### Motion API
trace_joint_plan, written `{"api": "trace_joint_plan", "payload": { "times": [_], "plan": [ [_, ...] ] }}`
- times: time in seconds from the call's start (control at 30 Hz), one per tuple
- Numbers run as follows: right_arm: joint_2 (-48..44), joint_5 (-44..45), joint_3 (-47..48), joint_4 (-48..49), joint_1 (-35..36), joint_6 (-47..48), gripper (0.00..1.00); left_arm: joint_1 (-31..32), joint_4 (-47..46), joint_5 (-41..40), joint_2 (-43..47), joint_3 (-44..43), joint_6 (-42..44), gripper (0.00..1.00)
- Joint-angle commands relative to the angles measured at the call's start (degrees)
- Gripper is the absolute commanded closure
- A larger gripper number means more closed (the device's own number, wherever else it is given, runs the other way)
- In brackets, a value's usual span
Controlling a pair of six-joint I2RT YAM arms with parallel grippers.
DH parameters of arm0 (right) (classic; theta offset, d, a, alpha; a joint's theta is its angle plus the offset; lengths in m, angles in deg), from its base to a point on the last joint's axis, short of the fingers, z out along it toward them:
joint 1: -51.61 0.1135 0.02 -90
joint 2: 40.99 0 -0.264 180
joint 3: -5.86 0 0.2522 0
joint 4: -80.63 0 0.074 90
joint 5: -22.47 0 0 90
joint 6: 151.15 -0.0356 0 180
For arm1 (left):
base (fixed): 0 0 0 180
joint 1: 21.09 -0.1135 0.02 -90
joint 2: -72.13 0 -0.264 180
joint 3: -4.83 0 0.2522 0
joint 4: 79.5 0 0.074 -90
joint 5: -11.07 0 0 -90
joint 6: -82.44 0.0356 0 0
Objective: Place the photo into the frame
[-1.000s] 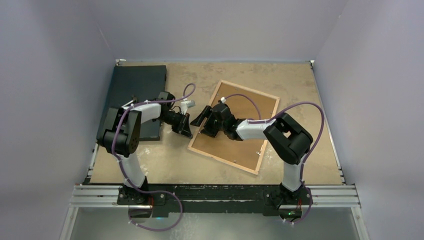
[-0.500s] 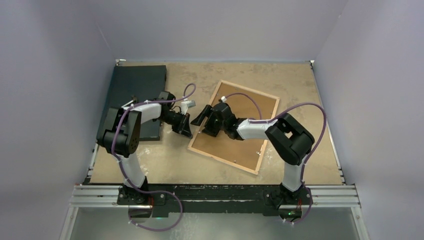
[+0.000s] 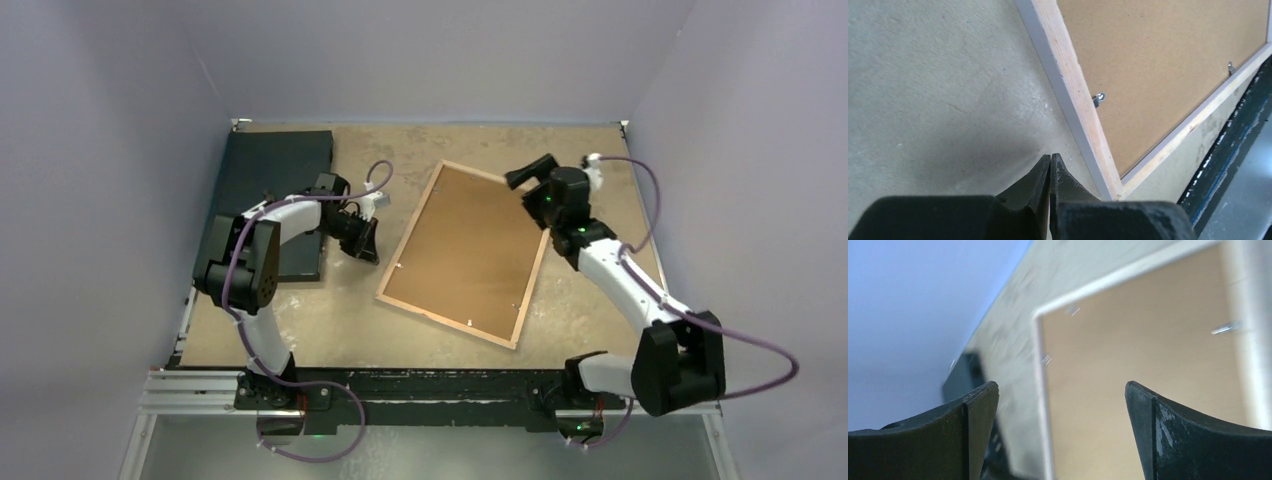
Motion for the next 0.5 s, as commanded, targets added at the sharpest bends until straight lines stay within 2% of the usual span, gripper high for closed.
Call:
{"api": "trace_joint_plan", "payload": {
  "times": [0.0,0.2,0.37,0.47],
  "plan": [
    [-4.2,12.0,-2.8,-9.9,-7.7,7.0,0.01,0.1,-1.5,-2.4,0.4,-1.7,2.7,1.00],
    [3.1,12.2,-0.8,-10.1,-14.0,7.5,0.01,3.1,-1.4,-4.4,0.8,1.2,4.5,1.00],
    [11.6,8.0,0.7,-6.3,-19.6,9.2,0.01,7.0,-1.3,-6.7,3.1,4.5,5.9,1.00],
    [16.7,3.4,2.7,-3.9,-20.0,9.6,0.01,8.4,-0.9,-7.1,4.0,5.6,6.9,1.00]
  ]
}}
